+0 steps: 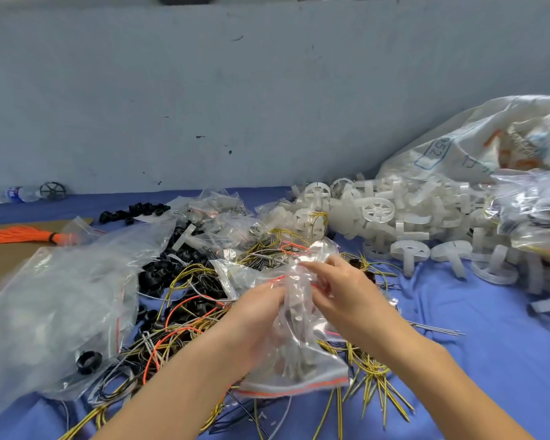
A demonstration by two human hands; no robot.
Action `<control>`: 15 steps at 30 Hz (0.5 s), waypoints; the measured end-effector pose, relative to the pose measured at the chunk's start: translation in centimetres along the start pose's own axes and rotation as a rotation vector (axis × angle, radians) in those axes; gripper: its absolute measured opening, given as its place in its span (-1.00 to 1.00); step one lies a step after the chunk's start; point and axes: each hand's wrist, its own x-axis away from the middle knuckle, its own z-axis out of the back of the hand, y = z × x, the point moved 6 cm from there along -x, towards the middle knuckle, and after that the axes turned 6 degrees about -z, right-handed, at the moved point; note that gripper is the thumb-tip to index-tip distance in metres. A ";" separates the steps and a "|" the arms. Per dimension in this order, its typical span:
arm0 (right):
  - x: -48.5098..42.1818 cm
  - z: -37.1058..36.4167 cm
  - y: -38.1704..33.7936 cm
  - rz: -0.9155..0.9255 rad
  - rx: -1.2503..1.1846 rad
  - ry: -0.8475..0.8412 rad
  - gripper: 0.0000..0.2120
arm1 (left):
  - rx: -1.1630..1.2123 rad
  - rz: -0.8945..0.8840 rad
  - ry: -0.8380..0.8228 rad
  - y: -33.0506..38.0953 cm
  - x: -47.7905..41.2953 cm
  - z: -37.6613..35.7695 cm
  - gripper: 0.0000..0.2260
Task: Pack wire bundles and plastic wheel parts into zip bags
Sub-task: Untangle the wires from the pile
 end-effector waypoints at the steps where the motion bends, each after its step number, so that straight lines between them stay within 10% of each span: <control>1: 0.1 -0.1 -0.4 0.019 -0.006 -0.003 -0.63 | 0.096 0.027 -0.007 -0.5 -0.3 -0.2 -0.82; 4: 0.5 0.0 -1.1 0.037 -0.030 0.021 -0.65 | 0.192 0.083 -0.022 -2.0 -1.2 -0.1 -0.77; 10: 1.4 -0.7 -3.0 0.102 -0.002 -0.053 -0.64 | -0.838 -0.152 0.083 -1.2 -2.0 0.7 -0.70; 15: 1.2 -0.9 -3.3 0.164 0.119 -0.015 -0.63 | -0.046 0.064 -0.027 -1.5 -1.8 0.4 -0.71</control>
